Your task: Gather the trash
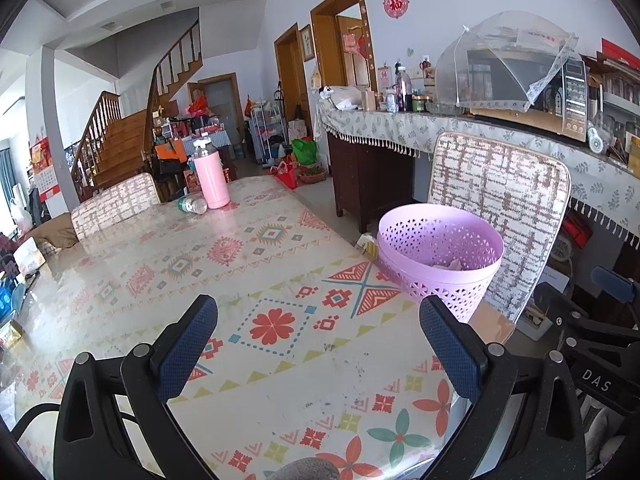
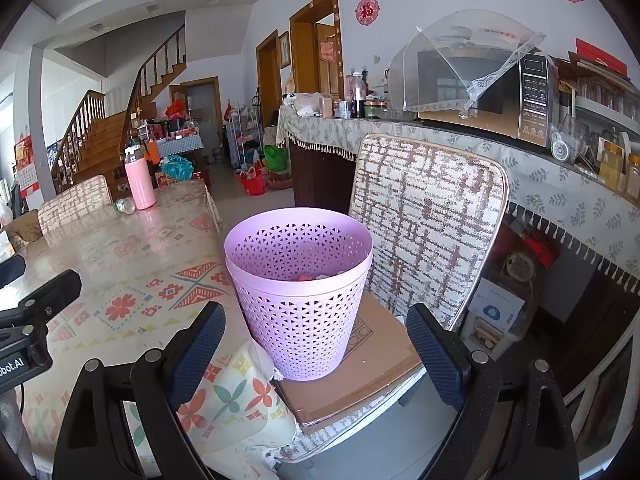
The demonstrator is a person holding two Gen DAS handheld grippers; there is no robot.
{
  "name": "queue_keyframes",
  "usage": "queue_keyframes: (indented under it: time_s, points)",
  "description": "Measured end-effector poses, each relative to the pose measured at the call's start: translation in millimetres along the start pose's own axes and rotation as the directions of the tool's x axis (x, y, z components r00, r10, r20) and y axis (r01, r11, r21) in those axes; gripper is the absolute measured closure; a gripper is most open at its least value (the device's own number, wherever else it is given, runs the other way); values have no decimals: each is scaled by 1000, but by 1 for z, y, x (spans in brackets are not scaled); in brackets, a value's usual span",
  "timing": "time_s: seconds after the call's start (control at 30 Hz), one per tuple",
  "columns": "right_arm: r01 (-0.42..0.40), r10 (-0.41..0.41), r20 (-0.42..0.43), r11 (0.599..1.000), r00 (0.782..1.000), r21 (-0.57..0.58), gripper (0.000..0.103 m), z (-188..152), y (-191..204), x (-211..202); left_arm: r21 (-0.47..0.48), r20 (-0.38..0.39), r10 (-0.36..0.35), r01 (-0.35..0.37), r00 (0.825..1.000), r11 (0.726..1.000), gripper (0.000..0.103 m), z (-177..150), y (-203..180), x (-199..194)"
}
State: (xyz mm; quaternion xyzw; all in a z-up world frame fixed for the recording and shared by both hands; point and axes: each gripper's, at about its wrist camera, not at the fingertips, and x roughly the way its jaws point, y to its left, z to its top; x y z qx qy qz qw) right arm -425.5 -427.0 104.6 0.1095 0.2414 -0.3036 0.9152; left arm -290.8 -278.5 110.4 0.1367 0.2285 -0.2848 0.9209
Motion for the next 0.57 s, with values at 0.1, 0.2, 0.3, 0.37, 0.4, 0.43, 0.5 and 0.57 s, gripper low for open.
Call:
queue_keyframes:
  time_s: [0.1,0.2,0.3,0.37,0.4,0.43,0.5,0.57]
  points:
    - [1,-1,-5,1000,1000,0,8,0,-1,2,6,-24,-7,7,1000,1000,2,-1,-2,7]
    - [1,-1,-10,1000,1000,2,8,0,-2,5,15,-40,-8,9,999,1000,2,-3,-5,12]
    - [2,-2,-18,1000,1000,4,8,-1,-4,9,23,-52,-11,13,999,1000,2,-5,-7,16]
    - [2,-2,-21,1000,1000,4,8,-2,-4,10,28,-59,-15,17,998,999,2,-6,-9,19]
    - [2,-2,-22,1000,1000,4,8,-2,-4,11,30,-63,-16,18,998,999,2,-6,-10,21]
    - [3,-3,-24,1000,1000,4,8,-2,-4,12,32,-68,-16,18,998,999,2,-7,-10,23]
    - [2,-2,-27,1000,1000,5,8,-3,-5,14,32,-79,-16,19,997,999,2,-8,-10,26]
    - [2,-1,-31,1000,1000,7,8,-3,-5,15,22,-88,-19,21,996,1000,2,-9,-8,29]
